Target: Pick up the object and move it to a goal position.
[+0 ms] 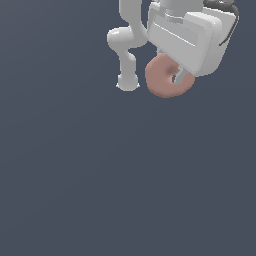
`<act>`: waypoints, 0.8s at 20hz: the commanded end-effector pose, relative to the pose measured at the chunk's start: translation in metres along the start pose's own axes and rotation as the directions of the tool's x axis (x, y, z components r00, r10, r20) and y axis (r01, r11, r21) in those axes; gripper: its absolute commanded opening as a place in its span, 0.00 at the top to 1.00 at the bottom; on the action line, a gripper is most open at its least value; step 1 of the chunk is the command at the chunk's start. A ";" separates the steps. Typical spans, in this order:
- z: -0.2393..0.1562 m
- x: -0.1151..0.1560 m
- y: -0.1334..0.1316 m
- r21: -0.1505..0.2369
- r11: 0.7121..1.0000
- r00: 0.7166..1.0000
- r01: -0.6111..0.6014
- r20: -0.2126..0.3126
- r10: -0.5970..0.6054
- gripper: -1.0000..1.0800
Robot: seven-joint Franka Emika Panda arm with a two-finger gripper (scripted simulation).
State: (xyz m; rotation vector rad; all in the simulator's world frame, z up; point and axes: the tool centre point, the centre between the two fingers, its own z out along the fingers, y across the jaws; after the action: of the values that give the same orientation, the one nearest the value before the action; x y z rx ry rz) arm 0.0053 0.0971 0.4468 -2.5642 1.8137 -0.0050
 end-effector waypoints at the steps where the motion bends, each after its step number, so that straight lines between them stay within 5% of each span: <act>1: -0.014 -0.005 -0.004 -0.001 1.000 1.000 0.000 0.001 0.000 1.00; 16: -0.049 -0.018 -0.016 -0.002 1.000 1.000 0.001 0.002 -0.001 1.00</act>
State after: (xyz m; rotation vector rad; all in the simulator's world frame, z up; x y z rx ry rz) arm 0.0135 0.1189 0.4939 -2.5659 1.8127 -0.0002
